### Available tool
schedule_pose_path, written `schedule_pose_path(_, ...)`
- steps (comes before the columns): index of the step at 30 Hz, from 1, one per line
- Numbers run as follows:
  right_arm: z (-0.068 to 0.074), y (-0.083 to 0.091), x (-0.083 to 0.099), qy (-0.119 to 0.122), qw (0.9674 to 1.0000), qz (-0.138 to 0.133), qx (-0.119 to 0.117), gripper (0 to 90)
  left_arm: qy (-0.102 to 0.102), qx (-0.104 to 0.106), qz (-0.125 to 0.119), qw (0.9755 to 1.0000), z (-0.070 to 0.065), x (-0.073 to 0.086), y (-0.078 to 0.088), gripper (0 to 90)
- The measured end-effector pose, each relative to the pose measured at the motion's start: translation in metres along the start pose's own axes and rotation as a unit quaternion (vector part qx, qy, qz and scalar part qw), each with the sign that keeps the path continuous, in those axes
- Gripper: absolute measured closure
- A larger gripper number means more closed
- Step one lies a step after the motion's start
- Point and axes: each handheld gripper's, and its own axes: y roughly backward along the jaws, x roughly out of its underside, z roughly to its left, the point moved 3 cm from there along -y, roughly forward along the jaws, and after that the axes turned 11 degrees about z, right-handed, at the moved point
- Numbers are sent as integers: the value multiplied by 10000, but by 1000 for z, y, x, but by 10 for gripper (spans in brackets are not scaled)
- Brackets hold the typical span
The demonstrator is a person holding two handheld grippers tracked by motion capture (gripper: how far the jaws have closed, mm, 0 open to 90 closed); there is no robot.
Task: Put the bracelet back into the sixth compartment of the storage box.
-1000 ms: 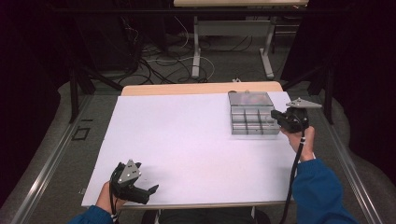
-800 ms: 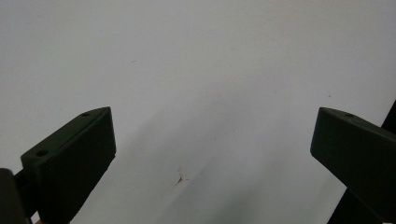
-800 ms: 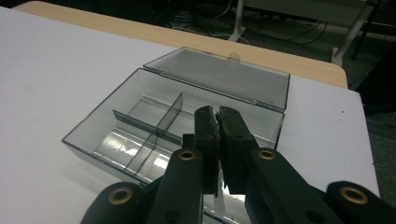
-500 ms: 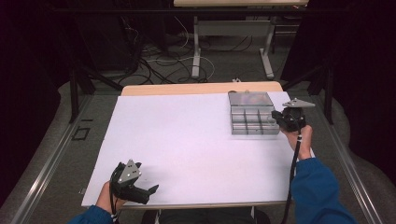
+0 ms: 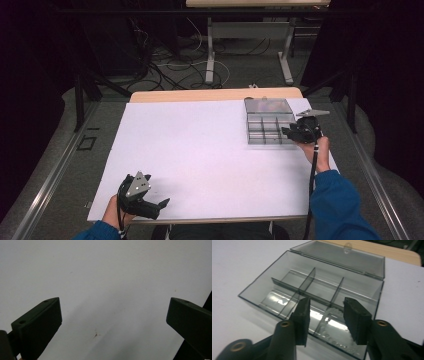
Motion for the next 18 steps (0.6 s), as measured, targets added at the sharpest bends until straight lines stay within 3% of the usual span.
schedule_pose_path(6, 10, 4, 3, 104, 9988, 139, -461, 294, -7, -4, 3, 10000, 0, 0, 0, 0)
schedule_pose_path(13, 21, 12, 11, 191, 9966, 320, -732, 159, 8, -9, -16, 10000, 0, 0, 0, 0)
schedule_pose_path(18, 30, 18, 17, 298, 9951, 347, -877, 110, 22, 1, -11, 10000, 0, 0, 0, 0)
